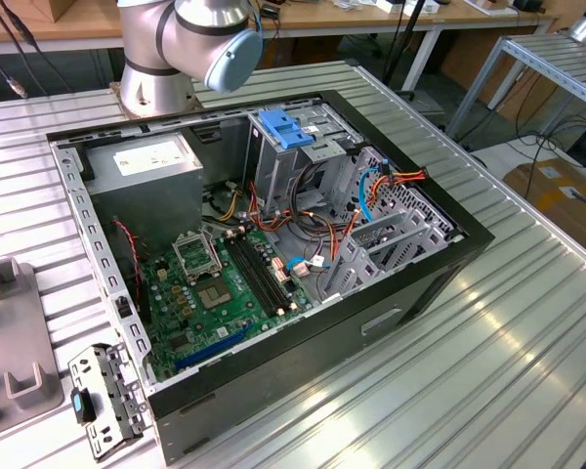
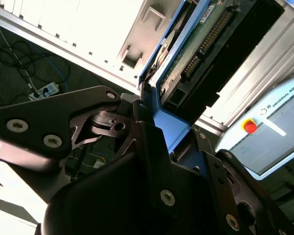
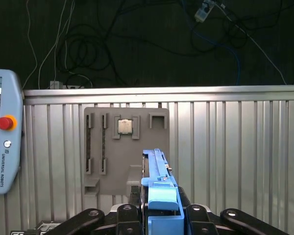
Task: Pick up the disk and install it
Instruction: 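Pick up the disk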
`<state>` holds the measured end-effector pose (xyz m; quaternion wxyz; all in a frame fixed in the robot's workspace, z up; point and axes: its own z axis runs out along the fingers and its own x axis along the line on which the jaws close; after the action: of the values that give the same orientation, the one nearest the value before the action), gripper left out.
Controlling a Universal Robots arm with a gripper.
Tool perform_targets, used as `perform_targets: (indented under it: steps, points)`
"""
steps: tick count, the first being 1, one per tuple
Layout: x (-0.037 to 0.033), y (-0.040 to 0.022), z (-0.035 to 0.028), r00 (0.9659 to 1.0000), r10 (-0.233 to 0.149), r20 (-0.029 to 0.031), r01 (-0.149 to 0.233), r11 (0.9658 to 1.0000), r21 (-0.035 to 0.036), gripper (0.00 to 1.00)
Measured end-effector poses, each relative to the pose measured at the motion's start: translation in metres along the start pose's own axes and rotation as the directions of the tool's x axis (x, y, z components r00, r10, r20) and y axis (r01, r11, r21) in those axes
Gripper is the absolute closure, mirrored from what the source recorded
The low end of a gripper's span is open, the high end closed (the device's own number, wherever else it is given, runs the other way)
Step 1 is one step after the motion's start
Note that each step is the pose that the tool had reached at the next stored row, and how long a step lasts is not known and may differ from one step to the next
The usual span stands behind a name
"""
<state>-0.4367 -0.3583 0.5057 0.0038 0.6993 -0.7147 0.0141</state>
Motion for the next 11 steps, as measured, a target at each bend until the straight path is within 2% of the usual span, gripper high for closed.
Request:
perform_targets:
  steps: [11]
  points:
    - [-0.0003, -0.0138, 0.0002, 1.0, 0.0, 0.0, 0.0, 1.0, 0.0, 0.63]
